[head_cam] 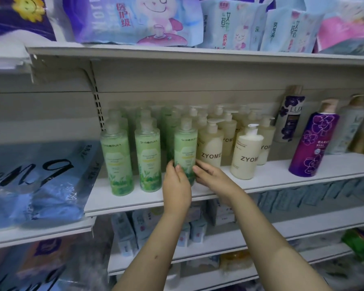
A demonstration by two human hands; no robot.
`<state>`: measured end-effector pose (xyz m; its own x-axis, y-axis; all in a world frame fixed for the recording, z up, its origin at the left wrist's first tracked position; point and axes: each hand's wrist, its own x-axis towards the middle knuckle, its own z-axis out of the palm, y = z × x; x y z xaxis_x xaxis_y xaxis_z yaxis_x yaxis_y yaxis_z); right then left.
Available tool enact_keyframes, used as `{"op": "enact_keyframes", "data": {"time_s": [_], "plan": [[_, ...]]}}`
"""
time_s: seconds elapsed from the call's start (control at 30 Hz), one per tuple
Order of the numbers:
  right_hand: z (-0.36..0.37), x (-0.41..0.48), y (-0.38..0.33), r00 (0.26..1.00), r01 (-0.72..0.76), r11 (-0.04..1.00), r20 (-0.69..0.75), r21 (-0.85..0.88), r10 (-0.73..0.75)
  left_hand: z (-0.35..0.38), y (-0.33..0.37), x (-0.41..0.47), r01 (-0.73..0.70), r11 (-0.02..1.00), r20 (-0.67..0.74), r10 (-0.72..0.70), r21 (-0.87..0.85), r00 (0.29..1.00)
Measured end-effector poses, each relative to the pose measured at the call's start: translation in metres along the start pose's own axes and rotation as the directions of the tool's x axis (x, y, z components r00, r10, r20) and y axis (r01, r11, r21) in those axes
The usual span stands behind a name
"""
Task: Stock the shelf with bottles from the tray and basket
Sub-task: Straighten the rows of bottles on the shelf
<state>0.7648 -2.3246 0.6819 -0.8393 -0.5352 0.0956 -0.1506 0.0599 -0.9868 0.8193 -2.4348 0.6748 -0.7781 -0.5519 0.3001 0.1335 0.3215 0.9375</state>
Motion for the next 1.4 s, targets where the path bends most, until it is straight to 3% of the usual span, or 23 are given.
{"op": "enact_keyframes", "data": {"time_s": [0.13,0.23,0.3,0.57,0.9,1.2,1.4], "plan": [[-0.012,-0.020,0.006,0.996,-0.034,0.994,-0.077,0.109,0.042,0.000,0.006,-0.018,0.101,0.992,-0.023,-0.103,-0.069,0.994],[-0.027,-0.039,0.006,0.994,-0.036,0.982,-0.094,0.184,0.054,0.013,0.012,-0.047,0.033,0.997,-0.179,-0.045,-0.065,0.983],[-0.038,-0.049,0.002,0.995,-0.050,0.977,-0.074,0.206,0.066,0.026,0.018,-0.063,0.025,0.994,-0.210,-0.047,-0.109,0.976],[-0.077,-0.073,-0.017,1.000,-0.016,0.978,0.006,0.209,0.015,0.057,0.065,-0.089,0.144,0.941,0.029,-0.142,-0.307,0.989],[-0.072,-0.047,-0.014,0.999,-0.034,0.983,0.006,0.180,0.034,0.079,0.064,-0.055,0.196,0.927,0.096,-0.174,-0.320,0.980],[-0.056,0.007,-0.016,0.972,0.023,0.990,-0.234,0.141,0.011,0.099,0.038,0.008,0.241,0.868,0.034,-0.252,-0.434,0.967],[-0.049,0.042,-0.012,0.920,0.059,0.958,-0.389,0.282,0.058,0.111,0.031,0.036,0.348,0.782,-0.002,-0.408,-0.517,0.913]]}}
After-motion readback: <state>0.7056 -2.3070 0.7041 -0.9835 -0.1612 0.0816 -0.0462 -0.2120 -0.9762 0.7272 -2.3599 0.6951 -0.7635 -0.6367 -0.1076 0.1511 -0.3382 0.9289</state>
